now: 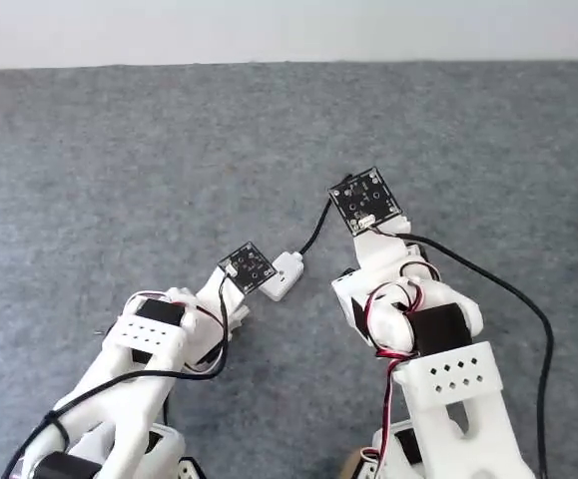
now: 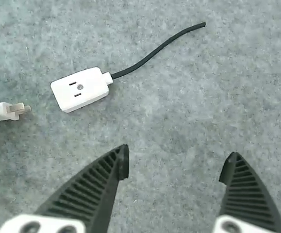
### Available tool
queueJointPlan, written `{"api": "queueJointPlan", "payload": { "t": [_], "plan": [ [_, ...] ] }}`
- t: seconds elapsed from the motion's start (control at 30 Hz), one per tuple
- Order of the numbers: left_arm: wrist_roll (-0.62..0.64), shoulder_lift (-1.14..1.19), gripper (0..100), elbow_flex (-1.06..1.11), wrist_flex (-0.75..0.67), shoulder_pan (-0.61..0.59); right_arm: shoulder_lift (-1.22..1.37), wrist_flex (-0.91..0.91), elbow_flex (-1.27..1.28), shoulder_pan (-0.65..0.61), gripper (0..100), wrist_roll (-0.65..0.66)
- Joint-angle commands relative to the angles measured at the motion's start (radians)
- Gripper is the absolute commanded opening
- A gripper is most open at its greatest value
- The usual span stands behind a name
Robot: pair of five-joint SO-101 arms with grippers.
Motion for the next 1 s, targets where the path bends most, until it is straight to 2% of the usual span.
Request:
{"api": "queueJointPlan", "payload": {
  "t": [0.0, 0.07, 0.2, 0.73, 0.97],
  "plan": [
    [-0.035, 0.000, 10, -0.042, 0.021, -0.003, -0.005, -0.007, 0.002, 0.010, 31.4, 0.008],
    [-0.052, 0.000, 9, -0.041, 0.028, -0.003, -0.005, -0.010, 0.009, 0.010, 31.4, 0.008],
    [-0.057, 0.000, 1, -0.036, 0.034, -0.002, -0.005, -0.010, 0.009, 0.016, 31.4, 0.011],
    [-0.057, 0.002, 2, -0.039, 0.066, -0.002, -0.007, -0.010, 0.009, 0.010, 31.4, 0.009],
    [-0.057, 0.002, 17, -0.039, 0.078, -0.002, -0.007, -0.010, 0.009, 0.010, 31.4, 0.008]
  ]
}}
